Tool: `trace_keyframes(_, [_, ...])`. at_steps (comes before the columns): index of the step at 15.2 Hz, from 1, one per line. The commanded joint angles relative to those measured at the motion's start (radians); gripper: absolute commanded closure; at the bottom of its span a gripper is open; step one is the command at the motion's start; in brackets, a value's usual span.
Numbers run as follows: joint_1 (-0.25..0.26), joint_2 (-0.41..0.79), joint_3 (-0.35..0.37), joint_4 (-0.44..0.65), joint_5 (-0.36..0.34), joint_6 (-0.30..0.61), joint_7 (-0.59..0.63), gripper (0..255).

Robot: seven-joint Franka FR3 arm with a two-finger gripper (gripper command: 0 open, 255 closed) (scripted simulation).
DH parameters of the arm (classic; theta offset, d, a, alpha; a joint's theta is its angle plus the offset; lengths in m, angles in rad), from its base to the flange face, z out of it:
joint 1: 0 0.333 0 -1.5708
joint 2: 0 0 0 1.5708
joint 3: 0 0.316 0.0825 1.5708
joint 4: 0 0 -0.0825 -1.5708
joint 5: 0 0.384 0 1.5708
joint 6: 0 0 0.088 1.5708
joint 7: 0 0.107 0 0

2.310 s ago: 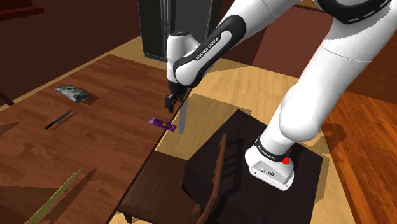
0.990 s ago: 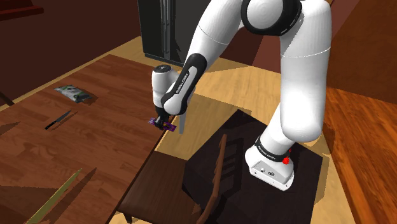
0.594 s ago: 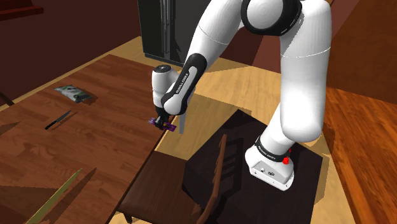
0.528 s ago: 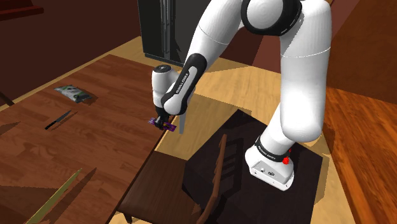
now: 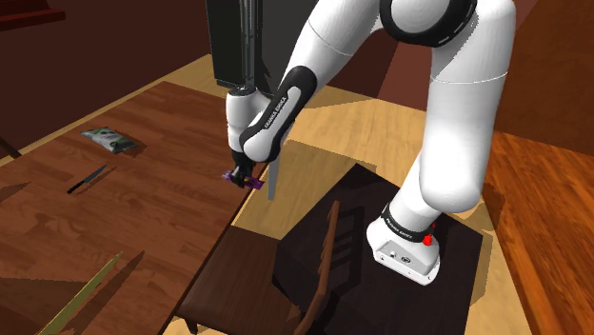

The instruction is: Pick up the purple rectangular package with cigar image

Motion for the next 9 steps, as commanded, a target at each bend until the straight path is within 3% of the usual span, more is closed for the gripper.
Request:
trace_keyframes(1, [-0.006,-0.032,0.006,-0.008,0.008,-0.025,-0.007,255])
trace_keyframes(9, [-0.016,-0.113,0.021,-0.015,0.032,-0.098,-0.025,255])
